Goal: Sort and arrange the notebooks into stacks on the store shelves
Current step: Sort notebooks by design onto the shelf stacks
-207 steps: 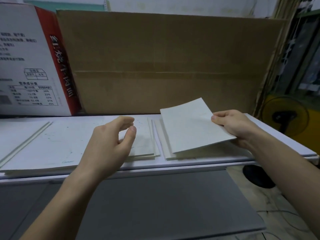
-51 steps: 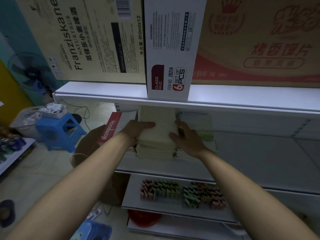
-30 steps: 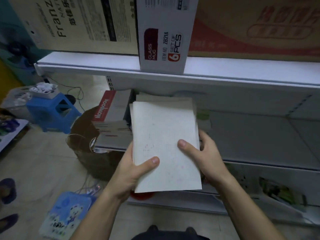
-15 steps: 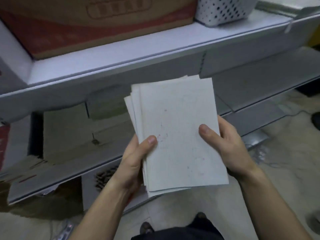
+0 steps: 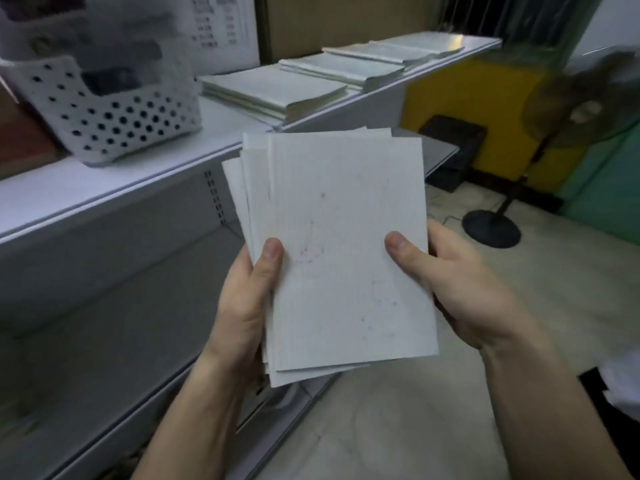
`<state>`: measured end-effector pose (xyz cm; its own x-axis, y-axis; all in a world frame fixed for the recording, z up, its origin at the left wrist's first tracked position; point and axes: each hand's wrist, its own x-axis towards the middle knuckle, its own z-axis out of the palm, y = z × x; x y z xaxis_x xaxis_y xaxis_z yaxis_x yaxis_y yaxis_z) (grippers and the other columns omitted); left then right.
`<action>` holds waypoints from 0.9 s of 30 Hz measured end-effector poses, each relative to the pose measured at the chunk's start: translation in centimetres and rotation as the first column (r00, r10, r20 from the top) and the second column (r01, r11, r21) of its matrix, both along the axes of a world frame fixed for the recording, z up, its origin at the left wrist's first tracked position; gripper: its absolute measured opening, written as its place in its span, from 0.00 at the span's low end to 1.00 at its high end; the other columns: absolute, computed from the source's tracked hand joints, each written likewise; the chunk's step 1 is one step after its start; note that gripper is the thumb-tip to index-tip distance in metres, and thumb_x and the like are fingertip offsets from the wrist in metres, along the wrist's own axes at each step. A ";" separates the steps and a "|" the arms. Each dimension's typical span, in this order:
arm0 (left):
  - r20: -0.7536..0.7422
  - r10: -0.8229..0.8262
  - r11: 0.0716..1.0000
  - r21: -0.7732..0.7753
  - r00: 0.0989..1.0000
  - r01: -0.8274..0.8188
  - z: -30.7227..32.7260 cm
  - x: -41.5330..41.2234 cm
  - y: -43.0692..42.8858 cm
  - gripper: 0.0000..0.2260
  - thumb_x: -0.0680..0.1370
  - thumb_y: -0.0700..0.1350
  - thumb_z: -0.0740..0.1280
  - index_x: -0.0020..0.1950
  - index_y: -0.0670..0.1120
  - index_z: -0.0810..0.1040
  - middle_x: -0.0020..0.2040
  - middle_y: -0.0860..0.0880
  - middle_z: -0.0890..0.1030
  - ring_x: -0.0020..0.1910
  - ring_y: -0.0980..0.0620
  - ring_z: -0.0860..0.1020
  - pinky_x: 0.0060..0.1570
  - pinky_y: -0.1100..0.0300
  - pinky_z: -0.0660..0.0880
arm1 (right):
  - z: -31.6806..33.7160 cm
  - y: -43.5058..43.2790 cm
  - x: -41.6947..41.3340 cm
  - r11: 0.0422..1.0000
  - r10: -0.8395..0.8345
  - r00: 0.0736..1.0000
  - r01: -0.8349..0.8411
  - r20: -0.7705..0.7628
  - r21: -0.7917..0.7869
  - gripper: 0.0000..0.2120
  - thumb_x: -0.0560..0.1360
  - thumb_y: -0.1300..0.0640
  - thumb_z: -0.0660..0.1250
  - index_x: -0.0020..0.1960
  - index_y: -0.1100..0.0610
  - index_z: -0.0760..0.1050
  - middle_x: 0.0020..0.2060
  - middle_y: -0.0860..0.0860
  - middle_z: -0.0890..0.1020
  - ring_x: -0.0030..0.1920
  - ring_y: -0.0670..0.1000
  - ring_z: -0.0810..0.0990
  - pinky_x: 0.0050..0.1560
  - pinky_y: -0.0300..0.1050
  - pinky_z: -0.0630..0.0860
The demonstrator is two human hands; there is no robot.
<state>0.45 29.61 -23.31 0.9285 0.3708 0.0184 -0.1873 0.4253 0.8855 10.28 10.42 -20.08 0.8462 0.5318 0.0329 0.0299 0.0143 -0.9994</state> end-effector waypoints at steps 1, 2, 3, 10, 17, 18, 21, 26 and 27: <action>0.007 -0.011 1.000 0.001 1.000 0.011 0.4 1.3 -0.9 0.41 0.67 0.65 0.77 0.71 0.41 0.75 0.64 0.41 0.83 0.62 0.41 0.83 0.54 0.50 0.82 | 0.2 -0.6 1.0 0.999 -0.034 0.999 0.034 0.000 0.011 0.19 0.74 0.49 0.67 0.63 0.52 0.75 0.55 0.47 0.85 0.55 0.51 0.85 0.52 0.48 0.83; 0.012 -0.021 1.000 0.002 1.000 0.021 0.7 2.6 -1.6 0.38 0.70 0.65 0.76 0.71 0.41 0.75 0.64 0.41 0.83 0.62 0.40 0.83 0.54 0.50 0.82 | 0.5 -1.1 2.0 0.998 -0.063 0.998 0.063 0.003 0.019 0.19 0.74 0.49 0.67 0.63 0.51 0.75 0.55 0.47 0.85 0.55 0.51 0.85 0.51 0.48 0.84; 0.009 -0.030 1.000 -0.001 1.000 0.030 1.1 3.8 -2.3 0.35 0.73 0.64 0.73 0.71 0.41 0.76 0.64 0.41 0.83 0.61 0.40 0.83 0.53 0.49 0.82 | 0.9 -1.6 3.0 0.996 -0.085 0.996 0.084 0.012 0.027 0.18 0.75 0.49 0.67 0.64 0.50 0.74 0.55 0.45 0.85 0.54 0.50 0.85 0.49 0.47 0.84; -0.034 -0.073 0.996 0.056 0.997 0.075 3.9 12.7 -4.2 0.30 0.75 0.63 0.69 0.69 0.44 0.77 0.62 0.42 0.84 0.60 0.39 0.83 0.54 0.46 0.83 | 3.2 -3.6 10.5 0.963 -0.270 0.954 0.268 0.131 0.034 0.14 0.77 0.48 0.67 0.59 0.45 0.66 0.47 0.47 0.86 0.44 0.47 0.87 0.36 0.40 0.82; 0.113 -0.073 0.993 0.098 0.991 0.062 7.5 22.0 -4.9 0.27 0.76 0.61 0.68 0.68 0.45 0.78 0.61 0.43 0.85 0.58 0.42 0.85 0.51 0.50 0.83 | 6.1 -4.2 20.3 0.953 -0.299 0.887 0.295 0.351 0.066 0.13 0.76 0.44 0.66 0.55 0.50 0.72 0.52 0.50 0.84 0.49 0.50 0.85 0.42 0.50 0.83; 0.120 -0.064 0.995 0.086 0.991 0.054 7.9 23.3 -4.7 0.24 0.77 0.60 0.66 0.66 0.46 0.81 0.60 0.43 0.85 0.57 0.43 0.85 0.49 0.51 0.84 | 6.7 -4.1 21.7 0.956 -0.289 0.882 0.282 0.372 0.076 0.13 0.76 0.44 0.66 0.55 0.50 0.72 0.52 0.49 0.84 0.49 0.50 0.85 0.42 0.51 0.83; 0.166 -0.017 0.996 0.086 0.986 0.002 9.8 26.3 -4.7 0.17 0.77 0.58 0.64 0.52 0.51 0.89 0.55 0.45 0.87 0.51 0.45 0.87 0.43 0.55 0.84 | 8.8 -3.4 25.5 0.976 -0.218 0.882 0.191 0.417 0.106 0.11 0.75 0.45 0.66 0.55 0.49 0.73 0.51 0.46 0.85 0.51 0.48 0.85 0.42 0.45 0.83; 0.189 0.117 0.989 0.068 0.975 -0.132 12.0 28.5 -3.3 0.18 0.75 0.56 0.61 0.45 0.50 0.89 0.51 0.44 0.88 0.46 0.45 0.87 0.38 0.56 0.83 | 11.5 -1.3 30.1 0.992 -0.036 0.919 -0.016 0.392 0.128 0.15 0.76 0.47 0.64 0.60 0.52 0.75 0.54 0.47 0.85 0.52 0.49 0.86 0.45 0.47 0.84; 0.193 0.154 0.982 0.075 0.969 -0.171 12.5 28.6 -2.9 0.18 0.75 0.56 0.61 0.46 0.49 0.89 0.51 0.43 0.88 0.46 0.45 0.87 0.38 0.56 0.83 | 11.9 -0.6 30.9 0.989 0.015 0.919 -0.072 0.394 0.132 0.16 0.76 0.47 0.63 0.60 0.53 0.76 0.53 0.47 0.85 0.51 0.49 0.86 0.44 0.46 0.84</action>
<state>29.05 26.67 -10.78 0.8333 0.5051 0.2248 -0.4117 0.2955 0.8621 41.23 9.80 -8.16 0.7266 0.5332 0.4332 0.4138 0.1638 -0.8955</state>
